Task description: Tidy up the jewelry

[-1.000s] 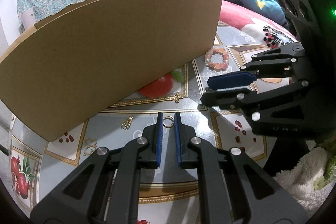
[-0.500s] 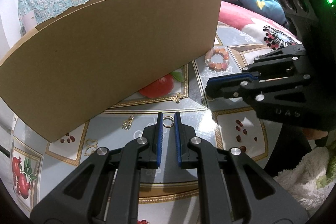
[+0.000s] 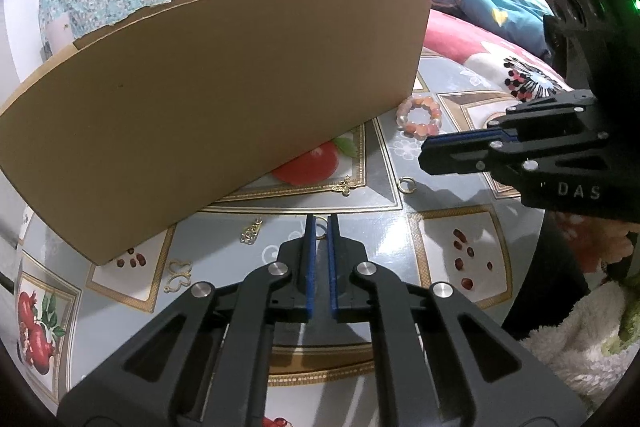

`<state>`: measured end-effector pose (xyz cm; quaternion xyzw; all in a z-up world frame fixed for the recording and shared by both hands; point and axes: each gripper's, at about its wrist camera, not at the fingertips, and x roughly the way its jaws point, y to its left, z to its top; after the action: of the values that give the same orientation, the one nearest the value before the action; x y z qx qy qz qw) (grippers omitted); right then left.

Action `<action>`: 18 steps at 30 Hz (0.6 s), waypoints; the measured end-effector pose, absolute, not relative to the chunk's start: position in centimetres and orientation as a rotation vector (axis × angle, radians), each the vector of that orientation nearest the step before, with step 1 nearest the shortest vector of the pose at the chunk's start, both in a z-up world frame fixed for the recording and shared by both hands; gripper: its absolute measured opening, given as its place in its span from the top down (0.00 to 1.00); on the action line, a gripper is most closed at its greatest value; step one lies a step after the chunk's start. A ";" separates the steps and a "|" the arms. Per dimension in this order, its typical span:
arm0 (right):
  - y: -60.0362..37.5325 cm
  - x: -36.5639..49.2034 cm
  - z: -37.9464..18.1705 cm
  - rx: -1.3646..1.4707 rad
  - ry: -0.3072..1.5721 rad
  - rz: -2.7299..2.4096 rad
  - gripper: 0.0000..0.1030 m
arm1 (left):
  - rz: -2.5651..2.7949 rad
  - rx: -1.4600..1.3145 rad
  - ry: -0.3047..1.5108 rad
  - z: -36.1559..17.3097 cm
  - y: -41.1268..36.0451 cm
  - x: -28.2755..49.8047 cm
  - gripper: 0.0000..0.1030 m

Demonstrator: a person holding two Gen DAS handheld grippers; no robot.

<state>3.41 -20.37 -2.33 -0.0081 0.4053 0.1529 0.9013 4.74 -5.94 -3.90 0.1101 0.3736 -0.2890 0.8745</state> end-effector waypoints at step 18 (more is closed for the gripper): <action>-17.7 4.1 -3.7 -0.140 0.869 0.315 0.85 | -0.592 0.282 0.796 -3.8 -6.5 5.2 0.82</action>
<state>4.09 -17.66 -3.65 -0.0673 0.4188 0.1518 0.8928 5.16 -6.48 -3.80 0.1349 0.3807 -0.2832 0.8699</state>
